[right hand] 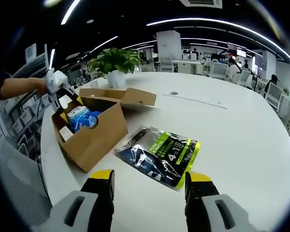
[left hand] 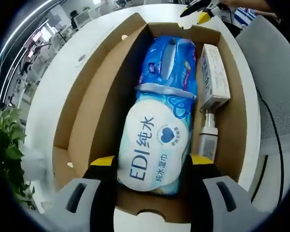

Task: Operate the shoe box by opening the lid, removing the specified soft item, and placing it in the target area until the item is outside and the box remains undamaged.

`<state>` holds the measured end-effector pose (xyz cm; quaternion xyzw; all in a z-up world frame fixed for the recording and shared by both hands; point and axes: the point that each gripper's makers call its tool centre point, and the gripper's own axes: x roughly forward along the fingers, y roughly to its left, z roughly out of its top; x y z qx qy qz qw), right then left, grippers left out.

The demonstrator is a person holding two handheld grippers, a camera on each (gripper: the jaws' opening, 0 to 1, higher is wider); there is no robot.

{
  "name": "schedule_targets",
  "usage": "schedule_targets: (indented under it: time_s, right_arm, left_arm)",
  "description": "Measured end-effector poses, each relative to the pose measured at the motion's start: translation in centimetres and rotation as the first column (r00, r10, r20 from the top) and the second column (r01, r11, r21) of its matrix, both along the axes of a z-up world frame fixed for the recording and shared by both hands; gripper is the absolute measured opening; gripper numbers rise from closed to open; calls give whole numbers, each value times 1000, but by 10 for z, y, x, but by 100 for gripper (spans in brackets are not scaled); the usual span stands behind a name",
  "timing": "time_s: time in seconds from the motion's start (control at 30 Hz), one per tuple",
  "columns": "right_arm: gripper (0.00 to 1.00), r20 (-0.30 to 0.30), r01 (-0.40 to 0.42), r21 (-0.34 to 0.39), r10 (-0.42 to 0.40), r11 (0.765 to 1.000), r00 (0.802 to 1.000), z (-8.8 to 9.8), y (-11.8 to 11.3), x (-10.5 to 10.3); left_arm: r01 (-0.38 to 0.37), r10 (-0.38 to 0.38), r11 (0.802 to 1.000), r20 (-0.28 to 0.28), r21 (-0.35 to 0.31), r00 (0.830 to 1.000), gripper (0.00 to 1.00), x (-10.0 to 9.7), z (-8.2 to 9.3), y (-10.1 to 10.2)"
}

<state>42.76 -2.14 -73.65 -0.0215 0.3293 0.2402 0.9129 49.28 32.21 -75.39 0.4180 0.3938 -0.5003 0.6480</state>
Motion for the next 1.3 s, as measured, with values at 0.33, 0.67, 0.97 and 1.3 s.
schedule_targets:
  time_s: [0.33, 0.67, 0.97, 1.3]
  right_arm:
    - [56, 30, -61, 10, 60, 998, 998, 16, 15, 7]
    - [57, 107, -201, 20, 197, 979, 974, 43, 54, 23]
    - [56, 148, -394, -28, 394, 919, 907, 60, 115, 34]
    - [55, 145, -553, -60, 555, 831, 819, 60, 180, 37]
  left_arm:
    - [99, -99, 993, -12, 62, 995, 61, 0, -12, 2]
    - [160, -159, 986, -29, 48, 987, 60, -4, -12, -2]
    - [175, -172, 982, -50, 66, 984, 62, -4, -20, -5]
    - [157, -157, 987, -9, 38, 988, 64, -5, -24, -6]
